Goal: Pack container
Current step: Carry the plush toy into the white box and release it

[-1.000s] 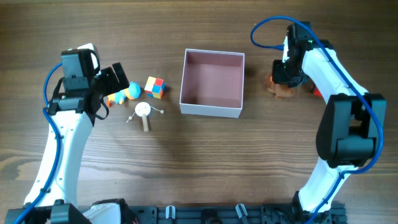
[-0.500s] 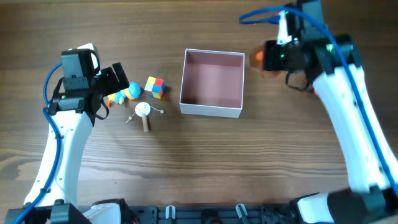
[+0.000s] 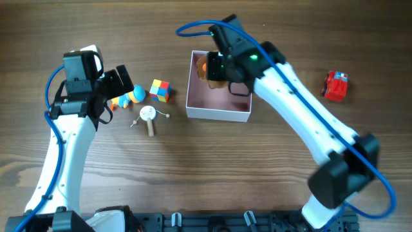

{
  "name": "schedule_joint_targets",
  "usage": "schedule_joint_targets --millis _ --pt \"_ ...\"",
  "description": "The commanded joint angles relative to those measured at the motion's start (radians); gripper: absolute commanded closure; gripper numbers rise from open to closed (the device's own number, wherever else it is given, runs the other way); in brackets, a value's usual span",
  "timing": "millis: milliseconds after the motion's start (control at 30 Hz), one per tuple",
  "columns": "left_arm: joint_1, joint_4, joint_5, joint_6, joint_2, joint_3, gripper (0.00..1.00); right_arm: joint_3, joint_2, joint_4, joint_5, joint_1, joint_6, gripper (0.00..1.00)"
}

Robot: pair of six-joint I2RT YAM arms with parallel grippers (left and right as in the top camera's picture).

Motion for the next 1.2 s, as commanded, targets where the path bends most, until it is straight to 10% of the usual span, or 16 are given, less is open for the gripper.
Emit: schedule_joint_targets --millis 0,233,600,1167 --pt "0.005 0.001 -0.006 0.015 0.004 0.017 0.0 -0.002 0.132 0.053 0.012 0.001 0.074 0.96" --pt "0.005 0.001 -0.006 0.015 0.004 0.017 0.0 -0.002 0.254 0.15 0.021 -0.005 0.074 0.95" --pt "0.005 0.001 -0.006 0.015 0.004 0.017 0.0 -0.001 0.26 0.218 0.077 -0.004 -0.097 0.38" --pt "0.005 0.002 -0.006 0.015 0.004 0.017 0.0 -0.001 0.043 0.215 0.159 -0.006 -0.247 0.28"
